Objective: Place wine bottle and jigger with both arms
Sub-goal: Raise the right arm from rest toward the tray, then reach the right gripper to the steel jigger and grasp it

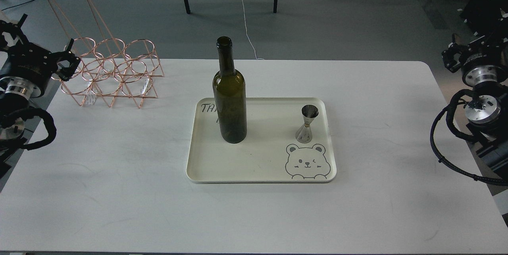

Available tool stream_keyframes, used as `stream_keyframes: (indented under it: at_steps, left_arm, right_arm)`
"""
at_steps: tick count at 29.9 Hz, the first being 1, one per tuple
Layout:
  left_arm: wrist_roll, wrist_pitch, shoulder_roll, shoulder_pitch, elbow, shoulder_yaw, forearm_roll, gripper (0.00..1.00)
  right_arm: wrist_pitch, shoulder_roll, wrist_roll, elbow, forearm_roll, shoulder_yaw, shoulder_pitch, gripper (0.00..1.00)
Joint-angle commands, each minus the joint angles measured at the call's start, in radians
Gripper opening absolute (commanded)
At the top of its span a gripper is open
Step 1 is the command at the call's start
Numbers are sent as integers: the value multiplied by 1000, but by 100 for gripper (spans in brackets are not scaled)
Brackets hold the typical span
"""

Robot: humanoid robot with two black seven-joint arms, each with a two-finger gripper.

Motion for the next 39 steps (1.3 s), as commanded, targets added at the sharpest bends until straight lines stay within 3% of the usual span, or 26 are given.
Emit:
stream_keyframes:
  at_steps: [1,5,10,25,35,39]
  left_arm:
    - [0,0,1,-6,0,-10,3,98]
    - [2,6,-5,-11,0,-13,6,98]
    - [0,23,-6,-47,0,-11,3,98]
    - [17,-19,-11,-47,1,-8,8,98]
    - [31,-23,-54,-51,0,-12,6,98]
    - [29,-25,-57,-49,0,-11,6,98]
  right_arm:
    - [3,2,0,0,-2,-19,0,99]
    - [3,0,0,12,-8,-54,11,99]
    - [-8,-99,0,178,-120,-123,11,99]
    - [-242,-403,0,658,-989,-373,-8,99]
    - [-491,-396,0,658,-1647,-525,-64,98]
    - [-563,-321,0,603,-1796,-577,-69,98]
